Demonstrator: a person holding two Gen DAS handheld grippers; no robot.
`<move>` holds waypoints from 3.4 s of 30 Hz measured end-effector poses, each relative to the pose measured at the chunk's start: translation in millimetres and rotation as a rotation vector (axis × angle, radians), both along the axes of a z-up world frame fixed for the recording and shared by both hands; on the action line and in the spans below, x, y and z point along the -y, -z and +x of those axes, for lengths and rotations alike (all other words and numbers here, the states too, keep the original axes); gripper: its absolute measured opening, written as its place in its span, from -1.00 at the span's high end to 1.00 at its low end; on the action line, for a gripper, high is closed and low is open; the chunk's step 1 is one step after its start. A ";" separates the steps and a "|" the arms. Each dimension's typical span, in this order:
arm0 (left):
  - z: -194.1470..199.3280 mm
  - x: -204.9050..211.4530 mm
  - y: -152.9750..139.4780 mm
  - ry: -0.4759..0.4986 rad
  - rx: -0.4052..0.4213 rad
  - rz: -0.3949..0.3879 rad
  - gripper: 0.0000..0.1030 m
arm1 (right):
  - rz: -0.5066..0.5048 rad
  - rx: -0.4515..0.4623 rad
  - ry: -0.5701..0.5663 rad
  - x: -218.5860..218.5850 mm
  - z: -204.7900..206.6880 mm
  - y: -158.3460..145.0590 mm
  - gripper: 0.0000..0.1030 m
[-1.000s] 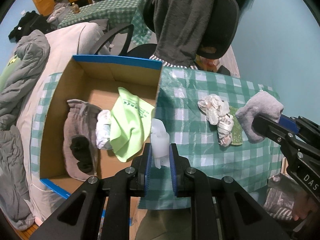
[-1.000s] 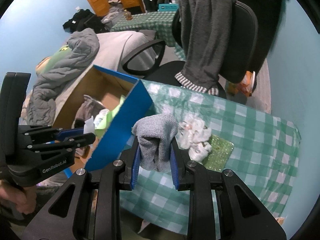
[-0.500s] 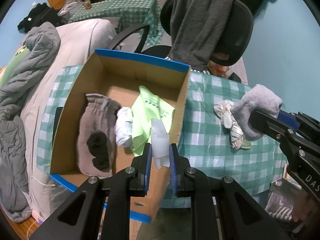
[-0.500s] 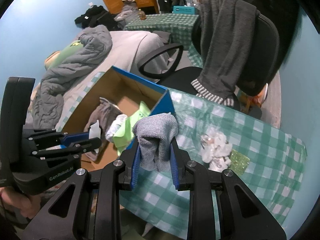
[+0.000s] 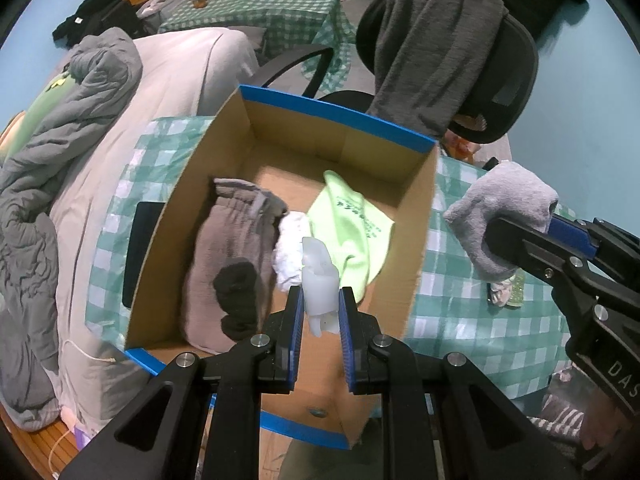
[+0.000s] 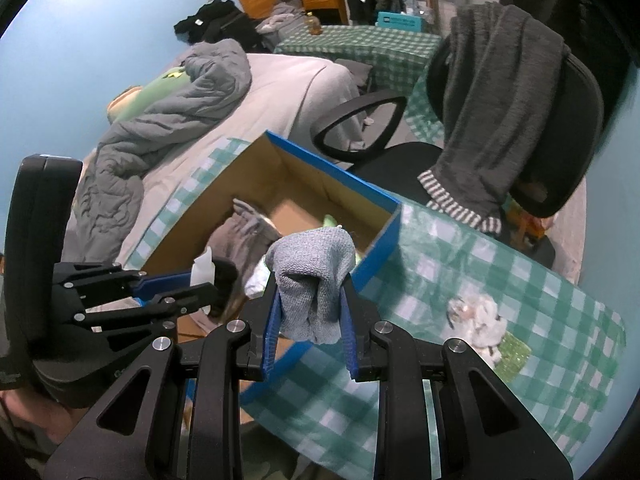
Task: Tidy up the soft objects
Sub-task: 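Carry the grey sock and white item over the box with both tools, then open the right tool to drop the grey sock while the left tool releases the white item, then move both tools back over the table toward the white plastic bundle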
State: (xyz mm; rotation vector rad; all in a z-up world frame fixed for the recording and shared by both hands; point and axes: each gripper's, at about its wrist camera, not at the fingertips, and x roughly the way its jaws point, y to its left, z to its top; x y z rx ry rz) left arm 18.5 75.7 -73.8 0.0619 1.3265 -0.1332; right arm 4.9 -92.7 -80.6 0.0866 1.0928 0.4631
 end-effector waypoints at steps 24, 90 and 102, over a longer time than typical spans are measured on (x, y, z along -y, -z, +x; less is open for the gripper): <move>22.0 -42.0 35.7 -0.045 -0.054 0.057 0.67 | -0.003 -0.084 -0.060 -56.8 31.1 30.9 0.51; -10.7 41.9 17.8 0.095 -0.049 0.089 0.12 | -0.006 -0.102 0.166 47.5 -13.7 23.6 -0.18; -17.3 73.9 16.0 0.139 -0.043 0.112 0.06 | 0.004 -0.108 0.213 83.3 -25.2 23.6 -0.18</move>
